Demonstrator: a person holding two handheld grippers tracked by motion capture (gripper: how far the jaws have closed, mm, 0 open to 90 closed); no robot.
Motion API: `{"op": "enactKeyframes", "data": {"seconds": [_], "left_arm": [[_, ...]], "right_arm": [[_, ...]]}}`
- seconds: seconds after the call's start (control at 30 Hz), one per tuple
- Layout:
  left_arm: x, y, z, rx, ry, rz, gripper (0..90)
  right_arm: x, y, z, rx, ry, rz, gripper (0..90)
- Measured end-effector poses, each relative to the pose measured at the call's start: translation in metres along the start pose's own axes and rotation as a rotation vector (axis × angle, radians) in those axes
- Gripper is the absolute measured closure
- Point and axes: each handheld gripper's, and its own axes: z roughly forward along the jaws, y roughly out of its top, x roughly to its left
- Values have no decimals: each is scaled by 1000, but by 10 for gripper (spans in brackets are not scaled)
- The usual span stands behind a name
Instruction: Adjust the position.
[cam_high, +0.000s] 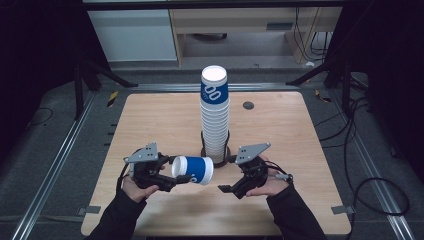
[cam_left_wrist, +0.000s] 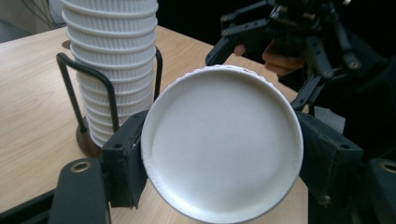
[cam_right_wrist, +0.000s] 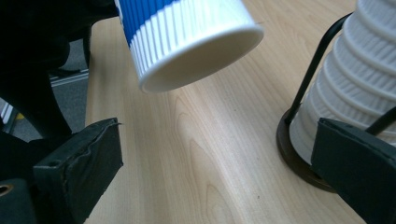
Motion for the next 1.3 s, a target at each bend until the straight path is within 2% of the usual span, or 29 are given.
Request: {"op": "enactKeyframes", "data": {"seconds": [0.17,0.3,0.63,1.0,1.3], "left_arm": [[-1,0,1,-15,-24,-2,260],[-2,0,4,-21,-55,-5,260],[-6,0,11,-9,-95,6,260],[-9,0,16,8,-118,22,260],[-9,0,16,15,-123,26,261]], "right_arm": [[2,2,7,-22,41,-7,28],[3,4,10,-34,52,-8,32],[5,5,17,-54,90,-15,32],[7,8,29,-61,142,-27,47],[9,10,35,-77,182,-43,133]]}}
